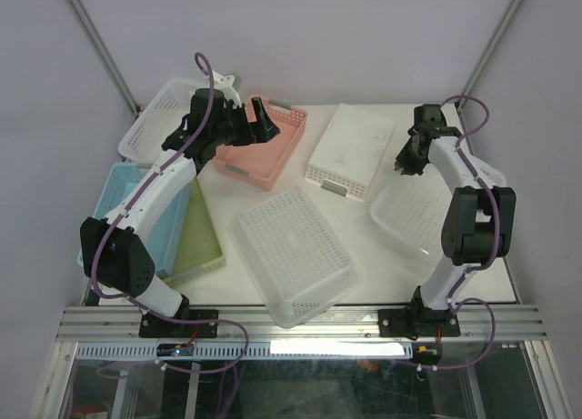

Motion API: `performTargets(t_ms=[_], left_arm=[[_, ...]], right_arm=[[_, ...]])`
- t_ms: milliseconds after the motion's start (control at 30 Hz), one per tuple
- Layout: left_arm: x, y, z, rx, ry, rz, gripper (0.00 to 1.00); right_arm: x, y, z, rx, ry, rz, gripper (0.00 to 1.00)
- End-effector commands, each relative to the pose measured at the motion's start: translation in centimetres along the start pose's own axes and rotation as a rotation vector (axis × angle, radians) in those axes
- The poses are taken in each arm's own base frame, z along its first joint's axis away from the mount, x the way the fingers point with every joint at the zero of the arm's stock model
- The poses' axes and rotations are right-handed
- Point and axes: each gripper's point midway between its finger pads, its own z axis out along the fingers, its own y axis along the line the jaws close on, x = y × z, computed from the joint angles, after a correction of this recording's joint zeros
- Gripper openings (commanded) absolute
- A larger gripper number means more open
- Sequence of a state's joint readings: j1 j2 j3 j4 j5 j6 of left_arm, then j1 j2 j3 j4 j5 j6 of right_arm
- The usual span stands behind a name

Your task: Turn the large container upside down

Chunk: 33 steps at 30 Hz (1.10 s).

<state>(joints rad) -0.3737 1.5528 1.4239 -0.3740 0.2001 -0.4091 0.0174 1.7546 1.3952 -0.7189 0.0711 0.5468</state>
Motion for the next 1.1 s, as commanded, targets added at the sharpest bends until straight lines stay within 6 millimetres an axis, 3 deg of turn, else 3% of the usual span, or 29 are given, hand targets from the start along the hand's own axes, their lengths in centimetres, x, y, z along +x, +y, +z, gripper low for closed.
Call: performTargets(t_ms=[0, 133, 267, 433, 600, 1067], left_arm=[[-2.0, -1.5, -1.7, 0.028, -0.084, 0.028, 0.99], [-2.3, -1.4, -2.1, 0.02, -0.1, 0.048, 0.99], [-2.5, -1.5, -2.3, 0.024, -0.105, 0.055, 0.99], [-2.4, -1.8, -1.9, 0.039, -0.095, 0.056, 0.99], [-2.2, -1.7, -1.9, 0.04, -0.088, 0.056, 0.99], [-2.1, -2.1, -1.5, 0.063, -0.073, 0.061, 0.99]], right_arm=[[-2.0, 2.6, -4.4, -0.15, -0.081, -0.02, 0.01], [-2.4, 4.1, -9.3, -0.276, -0.129, -0.036, 0.0], [-3.1, 6.0, -15.5, -0.451, -0.208, -0.037, 0.0], [-3.5, 8.8, -22.5, -0.91, -0.166, 0.054, 0.0], [-3.5, 7.3, -24.2, -1.142, -0.117, 0.194, 0.0], [-1.6, 2.0, -25.6, -1.551, -0.161, 0.351, 0.0]])
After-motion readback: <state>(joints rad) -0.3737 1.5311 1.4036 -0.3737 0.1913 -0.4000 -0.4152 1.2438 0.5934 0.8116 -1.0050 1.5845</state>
